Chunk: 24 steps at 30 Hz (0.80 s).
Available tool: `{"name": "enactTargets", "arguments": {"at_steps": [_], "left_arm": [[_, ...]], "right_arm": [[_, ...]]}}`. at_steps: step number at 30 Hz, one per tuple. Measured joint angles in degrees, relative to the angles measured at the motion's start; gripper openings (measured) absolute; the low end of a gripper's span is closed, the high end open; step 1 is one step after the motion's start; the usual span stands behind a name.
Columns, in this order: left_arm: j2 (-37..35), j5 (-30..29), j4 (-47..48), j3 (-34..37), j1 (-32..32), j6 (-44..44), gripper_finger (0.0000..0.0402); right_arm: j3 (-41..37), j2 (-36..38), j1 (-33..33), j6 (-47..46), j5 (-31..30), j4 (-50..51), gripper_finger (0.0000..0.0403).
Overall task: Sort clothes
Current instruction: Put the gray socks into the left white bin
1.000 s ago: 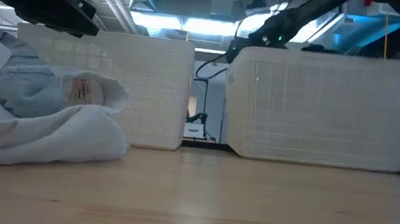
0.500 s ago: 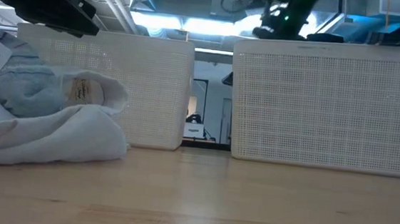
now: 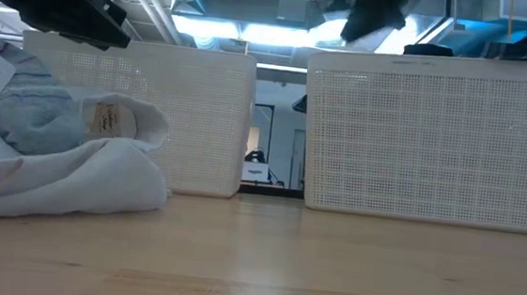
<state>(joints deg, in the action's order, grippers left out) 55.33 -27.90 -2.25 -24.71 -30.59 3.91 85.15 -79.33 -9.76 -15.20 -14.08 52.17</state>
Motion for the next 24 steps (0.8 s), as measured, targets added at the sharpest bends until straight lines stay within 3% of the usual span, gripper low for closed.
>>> {"name": "enactTargets", "arguments": {"at_steps": [6,11,18,21,24], "left_arm": [[0.01,0.0,-0.19,0.0,0.0,-0.35,0.0001],[0.0,-0.02,-1.23,0.0,0.0,-3.56,0.0001],[0.02,-1.54,-8.84,-0.64,0.27,-11.44,0.0005],[0.0,-3.0,-7.39,-3.46,0.89,-12.16,0.0031],[0.0,-3.0,0.35,-8.53,1.52,-10.07,0.0082]], "right_arm": [[-8.61,-0.24,18.78,0.71,-10.68,-14.83,0.0117],[-22.27,-0.56,29.31,3.54,-13.58,-37.29,0.0117],[-38.48,-7.25,36.8,9.22,-13.82,-73.61,0.0117],[-40.46,-11.3,37.26,12.07,-13.83,-82.8,0.0117],[-40.32,-14.36,37.02,13.48,-13.87,-85.77,0.0117]]}}
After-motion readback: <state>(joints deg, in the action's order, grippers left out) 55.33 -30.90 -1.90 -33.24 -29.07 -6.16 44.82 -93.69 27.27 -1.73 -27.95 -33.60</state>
